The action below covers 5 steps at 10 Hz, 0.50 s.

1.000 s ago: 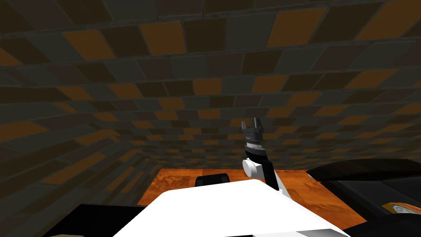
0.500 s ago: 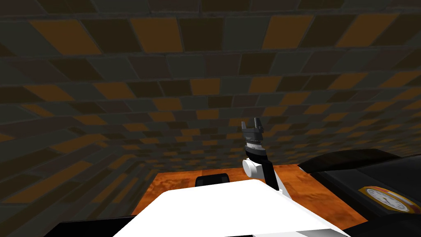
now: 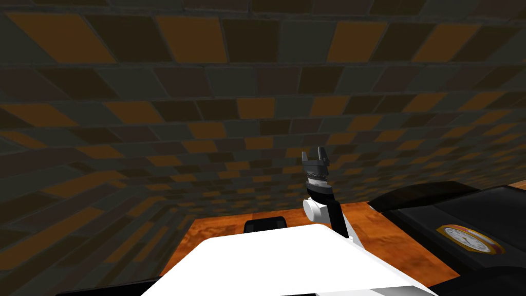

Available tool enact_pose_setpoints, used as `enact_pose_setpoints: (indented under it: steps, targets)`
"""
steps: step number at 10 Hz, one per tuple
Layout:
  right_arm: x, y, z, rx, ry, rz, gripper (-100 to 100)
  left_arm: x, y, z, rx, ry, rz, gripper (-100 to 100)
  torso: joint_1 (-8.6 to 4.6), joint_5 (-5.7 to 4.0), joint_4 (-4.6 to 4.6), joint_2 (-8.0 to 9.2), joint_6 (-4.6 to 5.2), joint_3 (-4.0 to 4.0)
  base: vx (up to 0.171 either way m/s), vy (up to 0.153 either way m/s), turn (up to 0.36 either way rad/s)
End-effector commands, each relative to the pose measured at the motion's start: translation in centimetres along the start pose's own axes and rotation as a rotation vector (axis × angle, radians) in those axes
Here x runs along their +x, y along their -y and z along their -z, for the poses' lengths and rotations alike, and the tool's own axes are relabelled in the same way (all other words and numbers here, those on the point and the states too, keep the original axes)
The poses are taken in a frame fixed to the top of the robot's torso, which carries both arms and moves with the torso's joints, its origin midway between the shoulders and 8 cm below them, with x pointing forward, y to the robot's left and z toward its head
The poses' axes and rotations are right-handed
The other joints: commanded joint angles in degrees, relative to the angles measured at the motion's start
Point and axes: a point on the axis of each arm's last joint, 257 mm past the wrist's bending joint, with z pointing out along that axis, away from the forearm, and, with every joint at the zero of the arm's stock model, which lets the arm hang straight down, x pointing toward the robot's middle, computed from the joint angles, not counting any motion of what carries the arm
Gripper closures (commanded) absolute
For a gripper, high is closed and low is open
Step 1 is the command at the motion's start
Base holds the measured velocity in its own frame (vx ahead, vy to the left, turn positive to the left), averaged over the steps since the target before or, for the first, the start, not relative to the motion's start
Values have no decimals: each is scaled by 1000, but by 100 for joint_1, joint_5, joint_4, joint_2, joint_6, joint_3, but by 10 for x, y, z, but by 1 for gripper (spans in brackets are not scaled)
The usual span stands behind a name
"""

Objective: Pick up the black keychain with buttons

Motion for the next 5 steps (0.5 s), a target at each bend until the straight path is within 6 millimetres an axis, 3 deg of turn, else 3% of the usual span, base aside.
enact_pose_setpoints:
  steps: [1,2,3,4,5]
  targets:
    - [0,0,0,0,0,0,0,0,0,0,0,0,0,0,0,0,0,0,0,0,0,0,0]
    - [0,0,0,0,0,0,0,19,-18,-9,-11,-23,146,-100,-2,-1,0,1,0,1,46,1,345]
    - [0,0,0,0,0,0,0,37,-25,-13,-12,-47,208,-100,-3,0,-2,-13,-6,-6,74,-13,350]
    - [0,0,0,0,0,0,0,50,-26,-13,-16,-68,260,-100,-7,-2,-5,-23,-3,-13,44,-18,63]
    - [0,0,0,0,0,0,0,51,-24,-14,-14,-69,290,-100,-8,-2,-4,-18,2,-11,8,-9,-38]
